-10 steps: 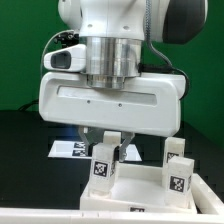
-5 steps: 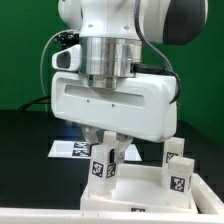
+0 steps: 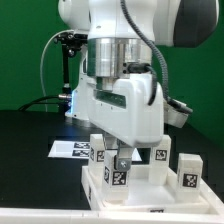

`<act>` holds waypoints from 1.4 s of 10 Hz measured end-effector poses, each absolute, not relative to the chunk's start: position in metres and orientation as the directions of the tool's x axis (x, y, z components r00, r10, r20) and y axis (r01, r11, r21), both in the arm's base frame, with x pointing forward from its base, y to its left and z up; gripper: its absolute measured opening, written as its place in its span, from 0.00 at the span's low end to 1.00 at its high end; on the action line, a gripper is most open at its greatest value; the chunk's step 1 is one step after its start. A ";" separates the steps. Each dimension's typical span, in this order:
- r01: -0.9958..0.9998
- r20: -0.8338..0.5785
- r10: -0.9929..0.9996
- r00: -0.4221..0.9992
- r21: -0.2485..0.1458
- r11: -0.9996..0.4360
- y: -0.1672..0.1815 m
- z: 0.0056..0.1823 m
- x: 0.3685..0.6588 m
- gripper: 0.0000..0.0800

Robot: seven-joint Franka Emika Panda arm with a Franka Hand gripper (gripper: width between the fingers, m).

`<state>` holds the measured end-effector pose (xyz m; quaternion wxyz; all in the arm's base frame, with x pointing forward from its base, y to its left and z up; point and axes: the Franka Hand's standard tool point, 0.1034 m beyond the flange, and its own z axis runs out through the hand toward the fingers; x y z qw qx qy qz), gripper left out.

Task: Assemble square table

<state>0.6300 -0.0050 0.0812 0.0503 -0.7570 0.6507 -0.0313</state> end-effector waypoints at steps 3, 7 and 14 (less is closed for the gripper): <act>-0.988 -0.025 -0.995 0.098 -0.121 -0.094 -0.005 0.081 0.630 0.45; -0.807 0.082 -0.819 0.569 -0.137 -0.574 -0.015 0.081 0.633 0.80; -0.296 0.159 -0.299 0.941 -0.047 -0.954 -0.001 0.084 0.631 0.81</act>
Offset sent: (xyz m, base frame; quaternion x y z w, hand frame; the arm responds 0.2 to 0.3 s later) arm 0.0000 0.0000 0.0000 0.0000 0.0000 0.0000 1.0000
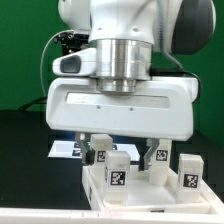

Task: Assemble square table

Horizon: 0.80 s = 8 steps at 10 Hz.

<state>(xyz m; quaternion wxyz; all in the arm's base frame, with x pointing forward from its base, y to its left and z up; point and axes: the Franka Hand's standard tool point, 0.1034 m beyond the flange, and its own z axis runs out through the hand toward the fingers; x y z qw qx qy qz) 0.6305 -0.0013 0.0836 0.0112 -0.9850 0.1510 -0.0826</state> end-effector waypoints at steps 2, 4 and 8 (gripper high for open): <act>-0.330 0.183 -0.335 0.924 -0.054 -0.942 -0.003 0.086 0.629 0.81; -0.405 0.177 -0.411 0.894 -0.072 -0.912 -0.002 0.085 0.629 0.47; -0.700 0.131 -0.710 0.692 -0.123 -0.704 -0.005 0.085 0.634 0.36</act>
Offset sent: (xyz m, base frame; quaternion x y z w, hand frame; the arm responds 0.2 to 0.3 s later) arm 0.0000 0.0000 0.0000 0.0000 0.0000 0.0650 0.9979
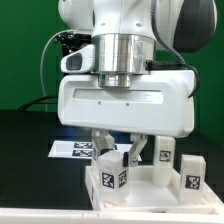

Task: Assemble square table

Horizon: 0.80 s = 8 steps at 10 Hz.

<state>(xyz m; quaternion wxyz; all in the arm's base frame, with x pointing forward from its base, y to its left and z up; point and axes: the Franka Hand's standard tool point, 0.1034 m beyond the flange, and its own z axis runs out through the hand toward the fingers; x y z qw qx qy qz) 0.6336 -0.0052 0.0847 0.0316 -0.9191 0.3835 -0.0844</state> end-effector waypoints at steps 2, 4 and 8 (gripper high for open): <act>-0.821 0.096 -0.832 0.547 -0.134 -0.555 -0.004 0.085 0.634 0.36; -0.961 0.005 -0.968 0.251 -0.115 -0.250 -0.001 0.084 0.634 0.36; -0.974 -0.108 -0.976 -0.187 -0.110 0.199 0.003 0.083 0.634 0.36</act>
Offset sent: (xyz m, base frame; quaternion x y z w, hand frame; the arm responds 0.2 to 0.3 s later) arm 0.0278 0.0036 0.0041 -0.0306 -0.0422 0.3942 0.9175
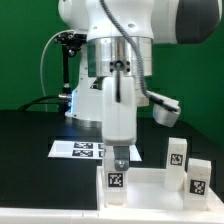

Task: Assemble square table

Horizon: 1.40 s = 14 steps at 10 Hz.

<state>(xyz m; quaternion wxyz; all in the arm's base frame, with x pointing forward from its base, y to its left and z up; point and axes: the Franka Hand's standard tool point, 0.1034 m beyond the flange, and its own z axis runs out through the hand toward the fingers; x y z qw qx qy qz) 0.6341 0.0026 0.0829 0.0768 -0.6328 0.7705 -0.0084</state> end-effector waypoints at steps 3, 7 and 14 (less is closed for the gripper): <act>-0.987 -0.093 -0.991 -0.101 -0.114 0.111 0.004 0.082 0.633 0.61; -0.788 0.045 -0.799 0.600 -0.140 -0.599 0.013 0.081 0.636 0.81; -0.448 0.115 -0.455 0.883 -0.083 -0.890 0.007 0.082 0.638 0.81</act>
Offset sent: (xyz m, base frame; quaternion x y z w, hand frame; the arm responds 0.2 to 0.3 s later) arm -0.0123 0.0063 -0.0045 -0.0598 0.0372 -0.2661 0.9614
